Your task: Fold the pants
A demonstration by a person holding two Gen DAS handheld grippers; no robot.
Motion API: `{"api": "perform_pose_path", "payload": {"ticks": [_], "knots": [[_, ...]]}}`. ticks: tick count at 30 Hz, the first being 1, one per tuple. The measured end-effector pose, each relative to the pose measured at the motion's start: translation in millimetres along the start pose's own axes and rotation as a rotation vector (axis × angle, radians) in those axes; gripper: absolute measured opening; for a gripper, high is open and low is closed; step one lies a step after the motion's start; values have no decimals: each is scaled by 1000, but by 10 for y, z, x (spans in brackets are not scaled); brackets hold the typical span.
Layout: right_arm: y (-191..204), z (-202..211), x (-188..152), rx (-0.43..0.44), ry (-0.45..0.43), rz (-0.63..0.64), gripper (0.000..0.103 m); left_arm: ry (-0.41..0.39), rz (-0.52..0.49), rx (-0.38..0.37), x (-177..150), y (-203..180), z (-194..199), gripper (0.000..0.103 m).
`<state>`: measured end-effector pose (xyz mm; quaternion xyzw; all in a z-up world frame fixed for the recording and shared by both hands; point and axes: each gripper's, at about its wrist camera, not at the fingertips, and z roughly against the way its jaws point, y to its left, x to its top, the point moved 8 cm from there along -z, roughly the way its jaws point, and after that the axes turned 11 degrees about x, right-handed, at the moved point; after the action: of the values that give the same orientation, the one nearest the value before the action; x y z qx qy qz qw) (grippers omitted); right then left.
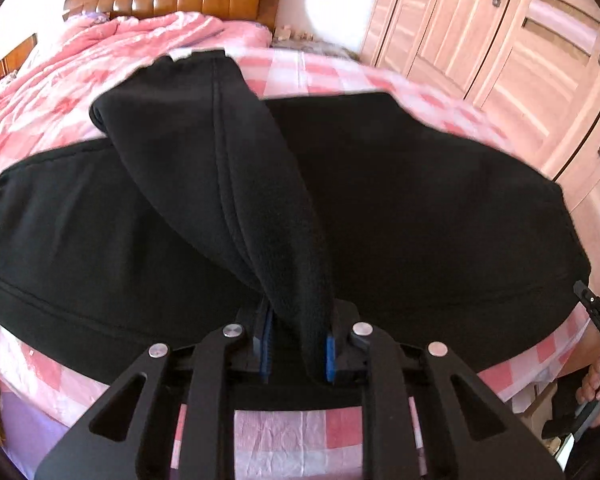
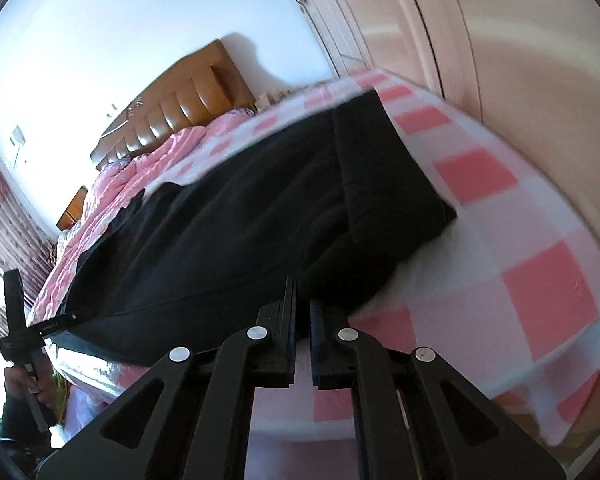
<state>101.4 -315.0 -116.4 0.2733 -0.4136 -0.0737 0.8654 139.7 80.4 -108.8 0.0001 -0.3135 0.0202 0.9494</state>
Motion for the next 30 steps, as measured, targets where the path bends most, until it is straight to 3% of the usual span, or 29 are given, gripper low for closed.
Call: {"api": "perform_pose_path", "payload": {"ticks": [3,8,11,12,13,14,16,18,20,24,30], "knots": [[29,15,34,10,-5,7,6,-32,-9,18,37,10,89,19],[-122,-105,-130,11,30,-39,6,-8,-29,61,-46,-32,-104,22],[-57,-96,-103,-7,41,-6,10,-18,-27,77,-55,7,-82,31],[-32,-90,-94,-12,48,8,15,-22,-20,87,-57,32,-68,44],[-18,-80,-92,-24,56,23,21,-33,-15,112,-43,75,-37,65],[0,-36,-78,-52,61,44,27,-49,-13,123,-41,108,7,74],[31,80,-30,-94,33,81,53,-122,-8,169,2,198,182,89],[115,198,35,-132,-5,133,60,-169,-2,199,48,256,332,93],[294,226,109,-135,-23,198,60,-200,2,184,96,249,435,96],[759,-59,197,-52,8,286,62,-209,-22,189,262,199,411,99],[1412,-707,311,31,82,430,64,-119,42,220,1105,529,12,99]]}}
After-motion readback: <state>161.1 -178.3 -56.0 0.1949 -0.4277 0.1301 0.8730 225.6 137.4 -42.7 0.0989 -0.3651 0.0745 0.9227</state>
